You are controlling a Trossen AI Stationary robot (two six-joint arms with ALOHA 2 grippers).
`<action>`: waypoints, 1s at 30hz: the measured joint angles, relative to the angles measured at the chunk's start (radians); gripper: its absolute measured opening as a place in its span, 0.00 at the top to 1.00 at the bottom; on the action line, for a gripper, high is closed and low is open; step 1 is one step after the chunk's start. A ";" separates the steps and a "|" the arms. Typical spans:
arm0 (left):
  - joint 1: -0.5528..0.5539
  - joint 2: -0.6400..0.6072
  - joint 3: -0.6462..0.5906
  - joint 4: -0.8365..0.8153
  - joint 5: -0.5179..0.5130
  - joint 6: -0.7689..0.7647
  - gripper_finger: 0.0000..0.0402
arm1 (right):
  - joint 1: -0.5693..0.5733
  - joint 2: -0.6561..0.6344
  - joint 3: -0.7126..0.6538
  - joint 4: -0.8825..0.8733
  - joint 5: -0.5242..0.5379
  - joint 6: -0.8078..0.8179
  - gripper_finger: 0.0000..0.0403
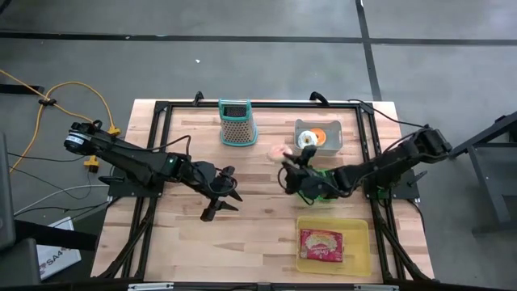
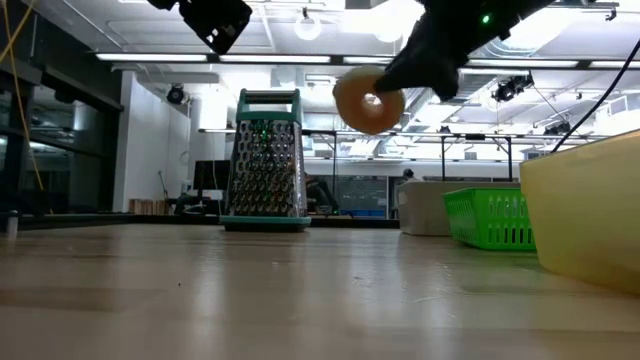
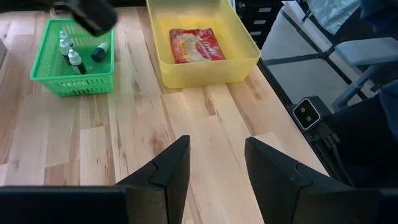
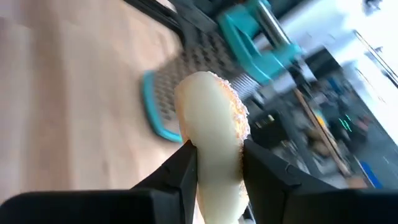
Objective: Pick & Place Food Item
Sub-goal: Put the pink donut into the gray bin
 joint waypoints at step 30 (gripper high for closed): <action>0.000 0.001 0.000 -0.051 0.000 -0.029 0.63 | -0.298 -0.109 -0.001 -1.047 0.042 0.911 0.74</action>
